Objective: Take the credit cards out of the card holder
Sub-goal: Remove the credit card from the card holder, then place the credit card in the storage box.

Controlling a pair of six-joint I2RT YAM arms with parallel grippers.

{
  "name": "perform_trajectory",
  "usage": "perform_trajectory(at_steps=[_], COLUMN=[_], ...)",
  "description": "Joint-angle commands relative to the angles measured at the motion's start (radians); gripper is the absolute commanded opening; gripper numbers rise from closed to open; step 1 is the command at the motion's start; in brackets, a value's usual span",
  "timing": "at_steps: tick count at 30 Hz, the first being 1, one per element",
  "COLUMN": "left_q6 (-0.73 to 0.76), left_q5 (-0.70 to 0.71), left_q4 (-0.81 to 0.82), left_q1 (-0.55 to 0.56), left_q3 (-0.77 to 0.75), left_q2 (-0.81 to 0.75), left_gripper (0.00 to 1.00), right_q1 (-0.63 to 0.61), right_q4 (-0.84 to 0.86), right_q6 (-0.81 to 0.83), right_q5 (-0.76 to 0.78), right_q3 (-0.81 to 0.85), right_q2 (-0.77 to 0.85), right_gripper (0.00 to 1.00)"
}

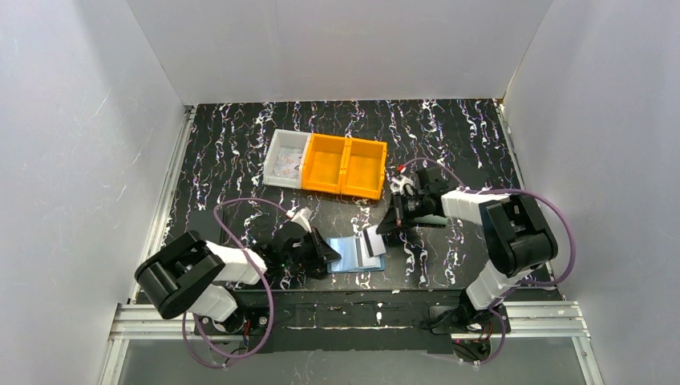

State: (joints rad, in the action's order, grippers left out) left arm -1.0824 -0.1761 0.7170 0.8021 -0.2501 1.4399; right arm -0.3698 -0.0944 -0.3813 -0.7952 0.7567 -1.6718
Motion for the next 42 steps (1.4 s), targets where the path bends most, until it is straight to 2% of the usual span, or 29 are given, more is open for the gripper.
perform_trajectory(at_steps=[1, 5, 10, 12, 13, 14, 17, 20, 23, 28, 33, 36, 40, 42], left_q6=[0.050, 0.075, 0.136, 0.143, 0.145, 0.140, 0.167, 0.210, 0.230, 0.293, 0.291, 0.271, 0.241, 0.226], left_q5=[0.035, 0.023, 0.027, 0.039, 0.049, 0.055, 0.022, -0.071, -0.127, -0.101, -0.084, -0.086, -0.108, -0.117], left_q4=[-0.148, -0.198, -0.313, -0.322, -0.320, -0.319, -0.311, -0.292, -0.258, -0.185, -0.094, -0.052, -0.019, -0.008], left_q1=[-0.013, -0.021, -0.028, -0.031, -0.033, -0.033, -0.035, -0.034, -0.020, 0.055, 0.072, 0.072, 0.072, 0.072], left_q3=[0.043, 0.031, 0.000, 0.013, 0.023, 0.034, 0.042, 0.003, -0.048, -0.156, -0.247, -0.274, -0.305, -0.312], left_q2=[-0.093, -0.221, -0.395, -0.461, -0.491, -0.521, -0.587, -0.578, -0.501, -0.322, -0.181, -0.123, -0.061, -0.039], left_gripper=[0.10, 0.28, 0.57, 0.77, 0.91, 0.97, 0.98, 0.98, 0.94, 0.91, 0.85, 0.77, 0.60, 0.45], right_q1=[0.066, 0.088, 0.100, 0.101, 0.100, 0.100, 0.100, 0.100, 0.100, 0.094, 0.086, 0.087, 0.085, 0.085], right_q4=[0.009, 0.019, -0.041, -0.049, -0.045, -0.032, 0.022, 0.065, 0.137, 0.162, 0.182, 0.182, 0.182, 0.182], right_q6=[0.147, 0.213, 0.357, 0.392, 0.414, 0.415, 0.388, 0.336, 0.274, 0.246, 0.226, 0.223, 0.219, 0.218], right_q5=[-0.017, -0.144, -0.268, -0.315, -0.335, -0.353, -0.395, -0.444, -0.474, -0.506, -0.513, -0.511, -0.512, -0.511], right_q3=[0.042, 0.043, 0.072, 0.071, 0.066, 0.059, 0.037, 0.029, 0.013, 0.005, 0.001, 0.001, 0.003, 0.003], right_q2=[0.085, 0.126, 0.170, 0.199, 0.211, 0.224, 0.237, 0.226, 0.209, 0.199, 0.201, 0.201, 0.194, 0.197], right_gripper=[0.01, 0.01, 0.01, 0.01, 0.01, 0.01, 0.01, 0.01, 0.01, 0.01, 0.01, 0.01, 0.01, 0.01])
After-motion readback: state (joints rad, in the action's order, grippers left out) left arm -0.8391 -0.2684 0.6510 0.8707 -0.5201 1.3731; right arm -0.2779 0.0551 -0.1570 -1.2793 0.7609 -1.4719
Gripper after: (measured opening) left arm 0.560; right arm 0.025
